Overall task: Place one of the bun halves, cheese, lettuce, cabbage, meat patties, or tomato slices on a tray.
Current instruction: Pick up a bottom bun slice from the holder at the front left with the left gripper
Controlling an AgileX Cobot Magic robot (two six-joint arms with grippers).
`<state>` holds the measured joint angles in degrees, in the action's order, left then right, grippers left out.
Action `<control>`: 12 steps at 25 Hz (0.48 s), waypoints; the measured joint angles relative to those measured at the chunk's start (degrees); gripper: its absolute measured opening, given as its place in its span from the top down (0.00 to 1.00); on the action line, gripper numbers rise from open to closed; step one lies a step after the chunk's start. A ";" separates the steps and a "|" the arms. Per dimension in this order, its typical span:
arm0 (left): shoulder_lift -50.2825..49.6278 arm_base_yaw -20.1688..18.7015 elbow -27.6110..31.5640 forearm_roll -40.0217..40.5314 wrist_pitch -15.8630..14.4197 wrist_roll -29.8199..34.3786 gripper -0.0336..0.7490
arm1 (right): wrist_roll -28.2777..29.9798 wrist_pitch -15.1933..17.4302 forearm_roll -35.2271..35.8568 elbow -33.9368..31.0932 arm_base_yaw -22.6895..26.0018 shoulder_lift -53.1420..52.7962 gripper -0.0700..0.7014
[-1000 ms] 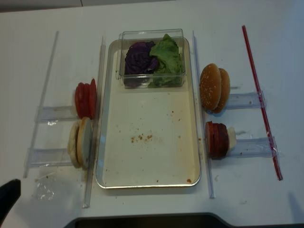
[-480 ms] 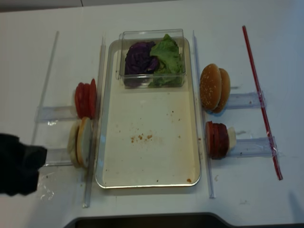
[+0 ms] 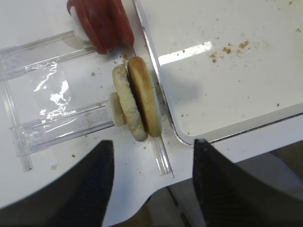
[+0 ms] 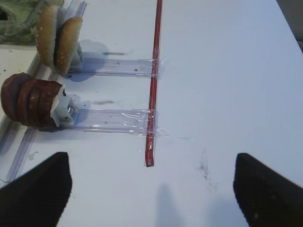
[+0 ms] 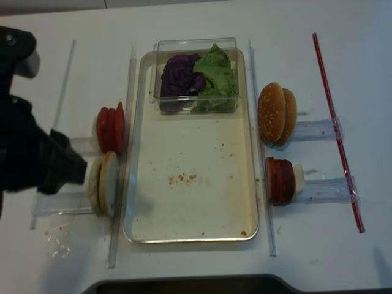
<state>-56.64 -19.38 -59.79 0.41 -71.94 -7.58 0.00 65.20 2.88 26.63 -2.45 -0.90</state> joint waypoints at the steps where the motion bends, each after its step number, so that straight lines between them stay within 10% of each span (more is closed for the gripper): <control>1: -0.97 0.00 -0.33 -0.41 -0.01 -0.43 0.52 | 0.00 0.00 -0.12 0.00 0.00 0.00 0.01; 12: -11.81 0.00 -1.33 -1.08 1.73 -6.57 0.52 | -0.59 0.00 -0.24 0.00 0.00 0.00 0.01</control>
<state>-68.45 -19.38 -61.12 -0.67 -70.22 -14.16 -0.59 65.20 2.64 26.63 -2.45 -0.90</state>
